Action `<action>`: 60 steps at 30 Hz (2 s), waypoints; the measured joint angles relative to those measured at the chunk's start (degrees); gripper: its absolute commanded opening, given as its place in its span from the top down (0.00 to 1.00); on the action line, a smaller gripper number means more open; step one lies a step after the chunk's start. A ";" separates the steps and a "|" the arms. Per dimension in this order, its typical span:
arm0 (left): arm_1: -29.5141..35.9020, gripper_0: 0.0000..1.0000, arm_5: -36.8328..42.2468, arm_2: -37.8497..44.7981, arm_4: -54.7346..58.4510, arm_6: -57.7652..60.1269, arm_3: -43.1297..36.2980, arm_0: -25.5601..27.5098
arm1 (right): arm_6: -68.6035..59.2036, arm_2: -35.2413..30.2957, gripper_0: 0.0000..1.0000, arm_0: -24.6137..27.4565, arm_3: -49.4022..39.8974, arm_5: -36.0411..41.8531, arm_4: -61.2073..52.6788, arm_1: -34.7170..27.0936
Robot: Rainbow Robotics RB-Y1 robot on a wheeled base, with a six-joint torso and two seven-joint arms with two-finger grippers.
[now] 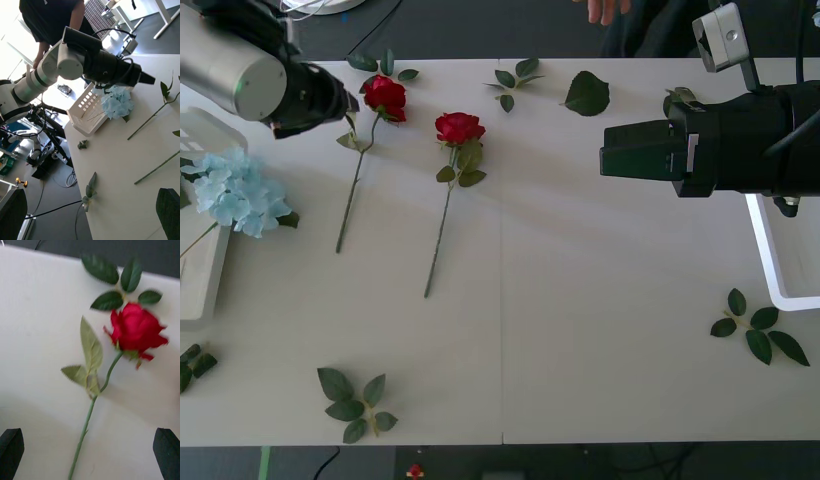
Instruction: Place the red flowers into the right box and the blue flowers into the left box. If a person shows an open palm, hand one flower to the person first, then continue sorting.
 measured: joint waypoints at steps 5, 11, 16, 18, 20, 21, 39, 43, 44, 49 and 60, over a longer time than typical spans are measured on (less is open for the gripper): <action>0.01 0.00 0.17 -4.98 0.00 -0.01 0.00 0.00 | 0.00 0.00 0.00 0.00 0.00 0.00 -0.17 0.00; 0.02 0.00 0.23 -10.71 -0.03 -0.07 0.01 0.00 | 0.00 0.00 0.00 0.01 0.00 0.00 -0.37 0.00; 0.02 0.00 0.23 -11.73 -1.45 -0.78 0.01 0.59 | 0.00 0.00 0.00 0.01 0.00 0.00 -0.50 0.00; 0.02 0.00 0.23 -11.73 -2.23 -2.17 0.01 1.14 | 0.00 0.00 0.00 0.01 0.00 0.00 -0.53 0.00; 0.02 0.00 0.23 -11.73 -3.02 -3.88 0.01 1.89 | 0.00 0.00 0.00 0.02 0.00 0.00 -0.63 0.00; 0.02 0.00 0.23 -11.73 -3.40 -4.33 0.01 2.32 | 0.00 0.00 0.00 0.02 0.00 0.00 -0.72 0.00; -0.85 0.02 -5.68 -11.73 -7.71 -4.62 0.01 10.47 | 0.00 0.00 0.00 0.03 0.00 0.00 -1.45 0.00; -1.49 0.24 -7.40 -11.73 -8.86 -4.62 0.02 11.12 | 0.00 0.00 0.00 0.03 0.00 0.00 -1.47 0.00; -1.62 0.36 -7.77 -11.73 -9.19 -4.62 0.03 11.28 | 0.00 0.00 0.00 0.03 0.00 0.00 -1.47 0.00; -2.31 1.00 -8.51 -11.73 -10.97 -4.62 0.09 11.82 | 0.00 0.00 0.00 0.03 0.00 0.00 -1.49 0.00; -2.76 1.00 -9.02 -11.73 -11.96 -4.62 0.17 12.59 | 0.00 0.00 0.00 0.04 0.00 0.00 -1.71 0.00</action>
